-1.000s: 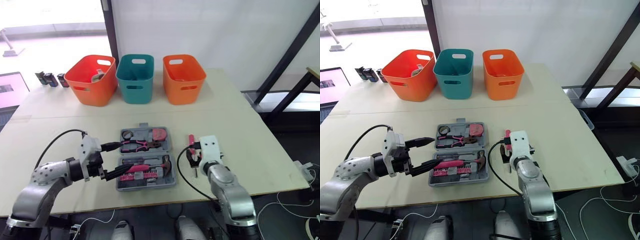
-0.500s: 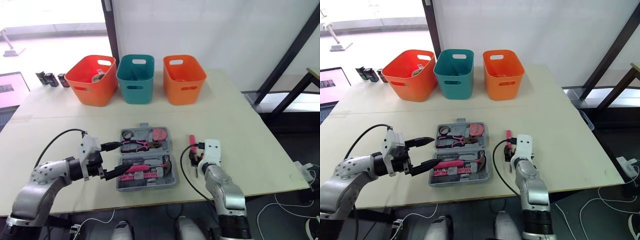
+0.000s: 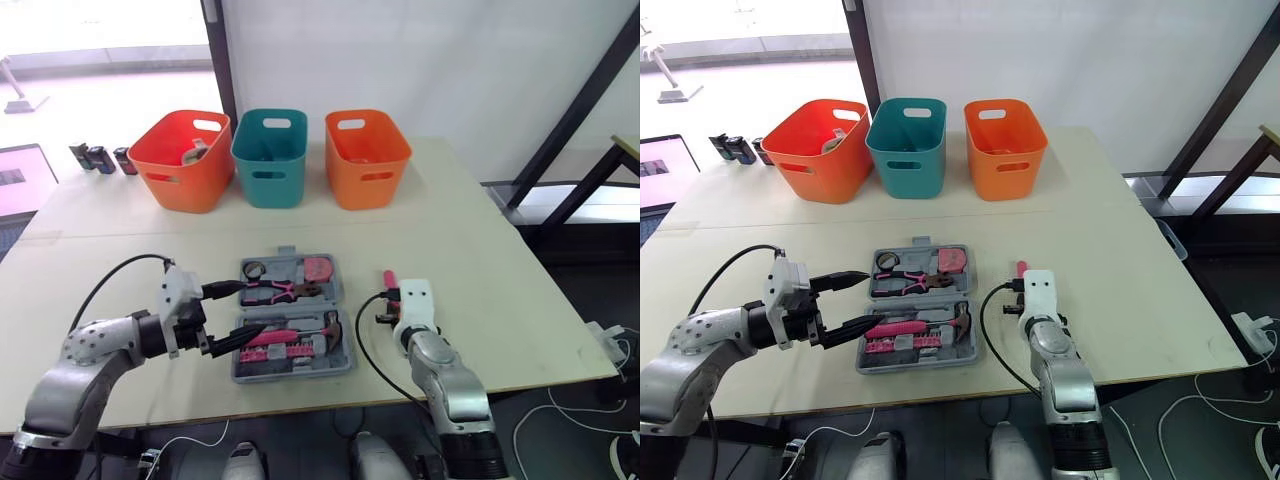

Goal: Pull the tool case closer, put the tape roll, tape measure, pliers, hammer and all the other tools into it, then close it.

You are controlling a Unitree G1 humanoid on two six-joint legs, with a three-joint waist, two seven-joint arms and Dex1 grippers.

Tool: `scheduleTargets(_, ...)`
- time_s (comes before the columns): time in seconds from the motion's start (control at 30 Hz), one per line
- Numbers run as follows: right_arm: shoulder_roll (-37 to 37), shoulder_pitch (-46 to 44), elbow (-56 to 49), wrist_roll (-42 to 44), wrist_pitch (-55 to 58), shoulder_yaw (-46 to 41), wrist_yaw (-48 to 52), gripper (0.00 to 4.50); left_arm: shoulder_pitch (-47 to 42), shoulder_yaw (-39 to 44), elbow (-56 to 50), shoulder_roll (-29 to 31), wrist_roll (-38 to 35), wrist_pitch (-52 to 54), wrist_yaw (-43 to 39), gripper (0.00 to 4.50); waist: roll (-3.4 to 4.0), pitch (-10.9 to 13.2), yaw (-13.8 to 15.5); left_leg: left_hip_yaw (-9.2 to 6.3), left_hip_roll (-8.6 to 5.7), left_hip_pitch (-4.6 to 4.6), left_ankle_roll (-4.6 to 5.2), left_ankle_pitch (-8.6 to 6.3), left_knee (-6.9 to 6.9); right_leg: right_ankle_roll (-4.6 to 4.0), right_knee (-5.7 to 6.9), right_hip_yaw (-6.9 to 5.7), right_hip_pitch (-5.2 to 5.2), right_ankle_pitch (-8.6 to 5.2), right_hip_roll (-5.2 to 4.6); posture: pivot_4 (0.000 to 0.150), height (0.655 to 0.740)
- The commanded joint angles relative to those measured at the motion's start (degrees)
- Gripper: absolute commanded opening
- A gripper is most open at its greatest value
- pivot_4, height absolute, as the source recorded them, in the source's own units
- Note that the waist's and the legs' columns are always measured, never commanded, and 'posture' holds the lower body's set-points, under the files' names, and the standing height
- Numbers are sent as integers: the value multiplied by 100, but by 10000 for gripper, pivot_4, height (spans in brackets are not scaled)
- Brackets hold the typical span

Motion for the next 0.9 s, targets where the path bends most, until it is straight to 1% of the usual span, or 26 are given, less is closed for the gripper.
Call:
scheduleTargets(0.03,-695,-371,-1136,-19,-59,444,861,3943,17,134,-37,71,-14,-56,12,45000,4,4,10,0,0,-2,0,0,1,0,-1,1,0,0,0,1500,7400)
scheduleTargets(0.1,-1079,-577,-1604,192,69,558,1385,3943,42,200,-7,107,-28,-57,-1,45000,3,4,7,1,-1,-3,0,0,1,0,-3,1,-1,0,0,1500,7400)
scheduleTargets(0.23,-2199,-1358,-2537,1102,1006,802,2996,3943,163,403,178,317,-23,-117,-168,45000,3,4,7,-1,1,0,0,0,-6,1,-1,1,-4,-1,1,1500,7400)
scheduleTargets(0.37,-3013,-2159,-2843,1795,1640,1255,4131,3943,506,632,239,566,-115,-179,-499,45000,1,5,13,0,1,-2,0,0,-16,4,-13,1,-5,-4,0,1500,7400)
scheduleTargets(0.5,-3404,-2999,-2805,2136,2290,1931,4766,3943,959,887,345,827,-90,-358,-947,45000,1,6,4,5,1,-5,0,0,-21,0,-30,1,-6,-2,-4,1500,7400)
scheduleTargets(0.57,-3315,-3408,-2730,2400,2772,2238,4942,3943,1237,1016,346,934,-115,-437,-1182,45000,1,6,-6,7,1,-5,0,0,-23,-2,-33,1,-9,0,-5,1500,7400)
scheduleTargets(0.63,-2984,-3891,-2376,2344,3196,2815,4832,3943,1601,1209,339,1042,-129,-557,-1475,45000,1,6,-22,7,1,-5,0,0,-25,-5,-33,1,-13,1,-5,1500,7400)
scheduleTargets(0.7,-2805,-4243,-2032,2127,3338,3389,4713,3943,1816,1372,388,1113,-147,-657,-1686,45000,2,7,-23,9,2,-6,0,-1,-28,-9,-34,1,-20,4,-6,1500,7400)
scheduleTargets(0.8,-2704,-4589,-1819,1970,3354,4206,4757,3943,2024,1570,526,1189,-132,-809,-1936,45000,2,7,22,10,1,-15,0,-1,-27,-10,-36,-3,-49,4,-10,1500,7400)
scheduleTargets(0.9,-2186,-4791,-1462,1934,3538,4469,4545,3943,2170,1713,659,1206,-101,-949,-2092,45000,0,5,2,22,0,-40,-1,-1,-22,-19,-46,-2,-66,9,-17,1500,7400)
